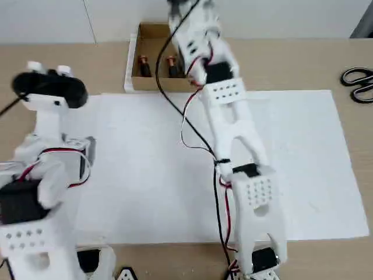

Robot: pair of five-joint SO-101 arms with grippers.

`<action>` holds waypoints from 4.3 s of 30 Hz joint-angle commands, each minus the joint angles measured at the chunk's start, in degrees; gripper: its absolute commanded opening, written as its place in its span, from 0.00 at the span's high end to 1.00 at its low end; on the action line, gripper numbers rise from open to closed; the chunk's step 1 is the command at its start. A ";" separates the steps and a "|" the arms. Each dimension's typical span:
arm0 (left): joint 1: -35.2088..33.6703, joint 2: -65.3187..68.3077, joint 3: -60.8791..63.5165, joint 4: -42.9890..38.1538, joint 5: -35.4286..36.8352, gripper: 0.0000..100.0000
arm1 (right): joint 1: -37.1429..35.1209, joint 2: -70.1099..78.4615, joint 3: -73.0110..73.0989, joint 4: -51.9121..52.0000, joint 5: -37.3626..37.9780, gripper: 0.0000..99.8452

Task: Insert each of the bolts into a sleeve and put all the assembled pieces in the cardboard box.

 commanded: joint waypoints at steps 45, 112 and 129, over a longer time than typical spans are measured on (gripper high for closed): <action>-0.35 -58.46 46.90 -19.69 -0.18 0.84 | 13.41 -109.14 107.78 26.24 0.62 0.77; 0.00 -58.46 80.92 -28.84 0.09 0.84 | 23.69 -143.08 155.34 22.64 0.44 0.77; 0.00 -58.46 80.92 -28.84 0.09 0.84 | 23.69 -143.08 155.34 22.64 0.44 0.77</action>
